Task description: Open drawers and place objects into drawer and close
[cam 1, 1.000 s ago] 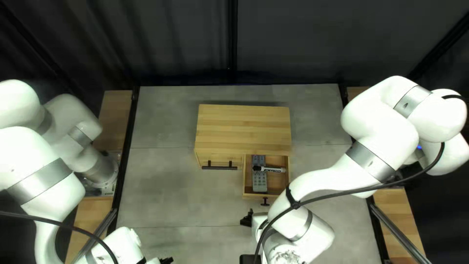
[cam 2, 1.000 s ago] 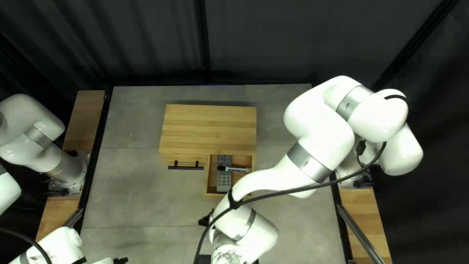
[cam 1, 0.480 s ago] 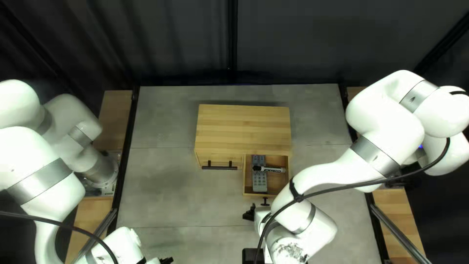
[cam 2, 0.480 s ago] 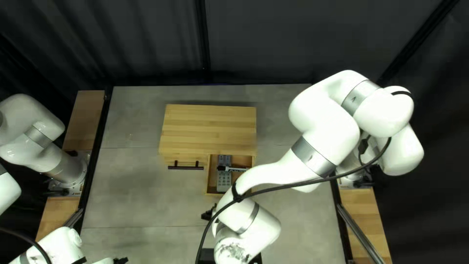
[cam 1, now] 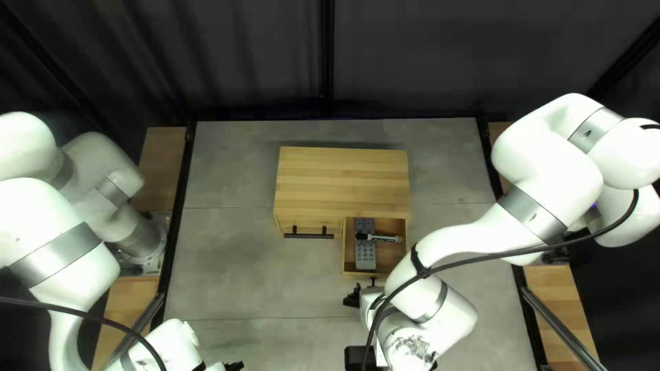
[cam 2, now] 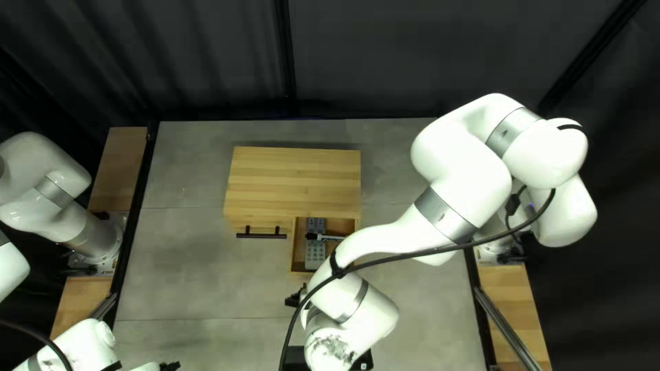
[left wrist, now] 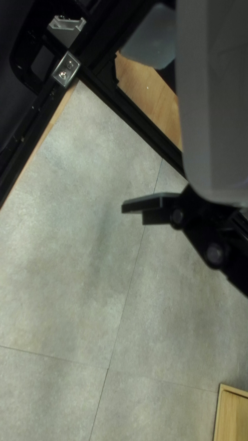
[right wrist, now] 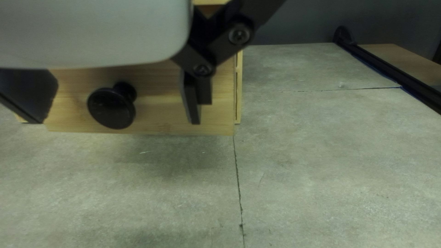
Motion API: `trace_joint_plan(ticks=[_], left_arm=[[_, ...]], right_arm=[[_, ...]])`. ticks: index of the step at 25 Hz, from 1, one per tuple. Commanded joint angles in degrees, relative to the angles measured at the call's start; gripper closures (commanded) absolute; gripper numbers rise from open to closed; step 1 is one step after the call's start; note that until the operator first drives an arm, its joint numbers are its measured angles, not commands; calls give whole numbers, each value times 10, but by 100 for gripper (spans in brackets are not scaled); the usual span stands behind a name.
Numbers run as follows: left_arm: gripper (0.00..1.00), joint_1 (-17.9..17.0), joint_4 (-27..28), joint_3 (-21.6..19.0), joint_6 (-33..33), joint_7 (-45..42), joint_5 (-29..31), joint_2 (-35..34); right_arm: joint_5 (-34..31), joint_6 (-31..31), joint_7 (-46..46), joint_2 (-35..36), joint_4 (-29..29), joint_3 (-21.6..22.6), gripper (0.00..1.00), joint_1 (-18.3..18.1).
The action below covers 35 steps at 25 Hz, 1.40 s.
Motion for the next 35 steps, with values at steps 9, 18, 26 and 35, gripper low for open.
trace_joint_plan(ticks=[9,18,26,35], left_arm=[[0,0,0,0,0,0,0,0],[0,0,0,0,0,0,0,0],[0,0,0,0,0,0,0,0],[0,0,0,0,0,0,0,0]], right_arm=[[5,0,1,-8,-10,-1,0,-6],[8,-1,3,-15,-18,-1,0,-8],[8,-1,2,-17,-20,-2,0,-11],[11,3,-2,-28,-29,-3,0,-16]])
